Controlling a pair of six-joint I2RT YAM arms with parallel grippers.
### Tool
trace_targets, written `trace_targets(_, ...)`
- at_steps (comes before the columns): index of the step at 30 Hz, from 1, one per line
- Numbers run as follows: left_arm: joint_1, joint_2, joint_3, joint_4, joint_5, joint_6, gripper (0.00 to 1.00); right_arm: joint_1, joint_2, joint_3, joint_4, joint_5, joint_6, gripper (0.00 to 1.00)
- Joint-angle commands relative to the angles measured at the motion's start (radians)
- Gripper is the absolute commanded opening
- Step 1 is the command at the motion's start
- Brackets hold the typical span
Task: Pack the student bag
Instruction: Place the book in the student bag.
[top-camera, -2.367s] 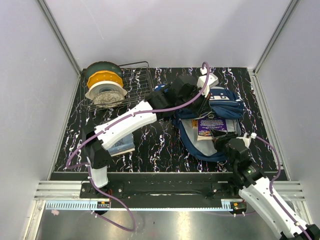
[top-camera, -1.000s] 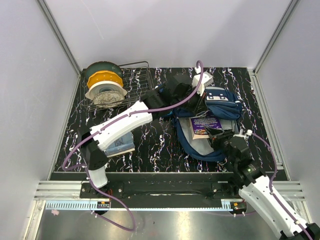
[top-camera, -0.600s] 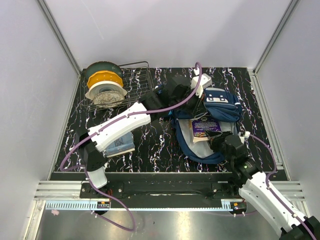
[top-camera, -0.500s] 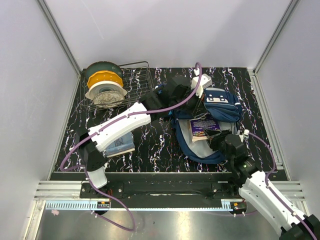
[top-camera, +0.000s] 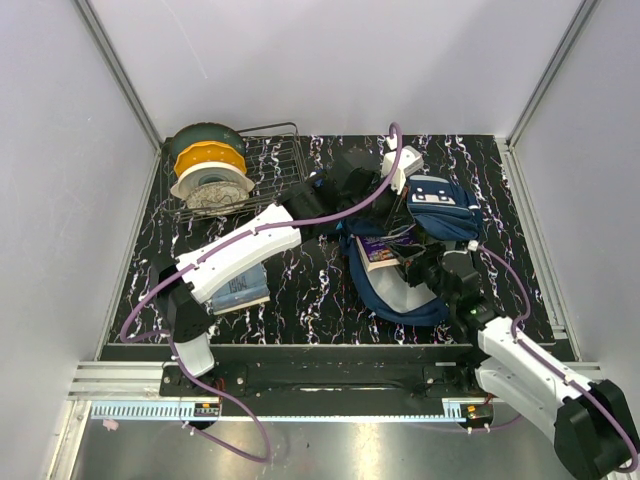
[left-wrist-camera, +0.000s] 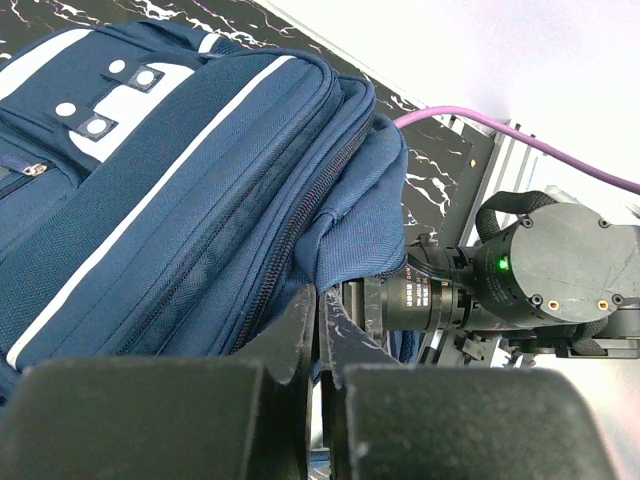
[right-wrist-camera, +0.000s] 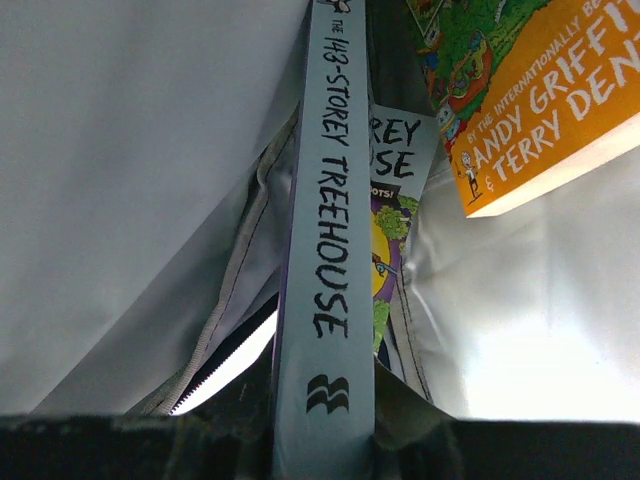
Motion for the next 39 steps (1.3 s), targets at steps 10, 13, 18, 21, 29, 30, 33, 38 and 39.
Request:
trace_targets(10,-0.004,-0.098,0.022,0.158,0.029,-0.017,0.00,-0.017,-0.272,-0.014,-0.206,0.150,-0.031,0.00)
trace_targets(13,-0.004,-0.104,0.016,0.162,0.030,-0.018,0.00,-0.017,-0.307,-0.025,-0.279,0.210,-0.042,0.00)
trace_targets(18,-0.005,-0.124,-0.021,0.176,0.047,-0.037,0.00,-0.016,-0.278,-0.055,-0.292,0.241,-0.028,0.00)
trace_targets(21,-0.004,-0.137,-0.052,0.187,0.066,-0.055,0.00,-0.016,-0.240,-0.071,-0.290,0.268,0.004,0.00)
trace_targets(29,-0.005,-0.158,-0.123,0.256,0.141,-0.129,0.00,-0.023,-0.083,-0.078,-0.134,0.278,0.033,0.11)
trace_targets(30,-0.005,-0.157,-0.129,0.263,0.145,-0.132,0.00,-0.028,-0.033,-0.075,-0.107,0.264,0.030,0.13)
trace_targets(33,-0.008,-0.161,-0.136,0.262,0.149,-0.135,0.00,-0.054,0.093,-0.029,-0.036,0.194,0.009,0.17)
trace_targets(38,-0.007,-0.170,-0.135,0.265,0.133,-0.130,0.00,-0.063,0.247,0.009,0.125,0.224,0.041,0.18)
trace_targets(39,-0.007,-0.173,-0.133,0.265,0.130,-0.129,0.00,-0.065,0.288,0.021,0.133,0.227,0.040,0.18)
